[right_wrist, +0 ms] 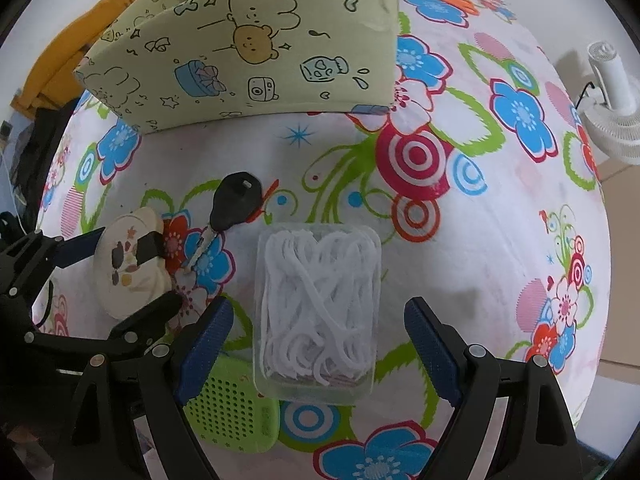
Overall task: Organize rigid objects
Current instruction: 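Grasp the round cartoon lid with the left tool while the right tool grasps the clear floss box, then lift the lid and floss box and carry both toward the fabric box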
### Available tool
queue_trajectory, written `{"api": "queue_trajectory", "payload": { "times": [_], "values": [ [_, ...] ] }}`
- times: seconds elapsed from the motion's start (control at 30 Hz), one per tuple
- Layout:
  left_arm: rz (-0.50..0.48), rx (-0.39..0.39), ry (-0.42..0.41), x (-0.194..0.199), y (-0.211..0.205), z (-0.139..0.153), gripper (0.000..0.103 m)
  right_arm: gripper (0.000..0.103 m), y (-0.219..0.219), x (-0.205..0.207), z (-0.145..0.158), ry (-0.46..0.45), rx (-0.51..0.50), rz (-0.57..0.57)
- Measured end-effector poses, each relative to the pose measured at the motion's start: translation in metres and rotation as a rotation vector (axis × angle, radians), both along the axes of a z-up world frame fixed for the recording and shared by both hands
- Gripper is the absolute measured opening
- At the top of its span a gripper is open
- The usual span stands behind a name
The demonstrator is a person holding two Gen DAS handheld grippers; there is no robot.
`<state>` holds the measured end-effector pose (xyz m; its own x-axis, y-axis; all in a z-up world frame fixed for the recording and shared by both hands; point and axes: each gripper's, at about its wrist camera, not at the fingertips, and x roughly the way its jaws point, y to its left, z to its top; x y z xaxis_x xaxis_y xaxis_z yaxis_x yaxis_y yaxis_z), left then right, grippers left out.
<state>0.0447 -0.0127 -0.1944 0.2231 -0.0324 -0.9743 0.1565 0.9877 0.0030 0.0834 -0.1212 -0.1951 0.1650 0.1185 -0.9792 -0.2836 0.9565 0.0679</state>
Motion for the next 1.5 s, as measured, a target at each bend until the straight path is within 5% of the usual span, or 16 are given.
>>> {"api": "queue_trajectory", "payload": {
  "times": [0.33, 0.83, 1.07, 1.5],
  "values": [
    [0.028, -0.004, -0.001, 0.000, 0.010, -0.001, 0.085, 0.089, 0.005, 0.007, -0.003, -0.010, -0.057, -0.012],
    [0.058, -0.019, -0.012, 0.000, 0.019, 0.007, 0.085, 0.072, 0.003, -0.003, -0.012, -0.010, -0.071, 0.027],
    [0.063, -0.030, -0.011, 0.000, 0.017, 0.015, 0.085, 0.062, 0.005, -0.008, -0.003, -0.018, -0.057, 0.042],
    [0.056, -0.024, -0.052, 0.005, 0.015, 0.045, 0.085, 0.061, 0.005, -0.009, 0.035, -0.086, -0.048, 0.030]
  ]
}}
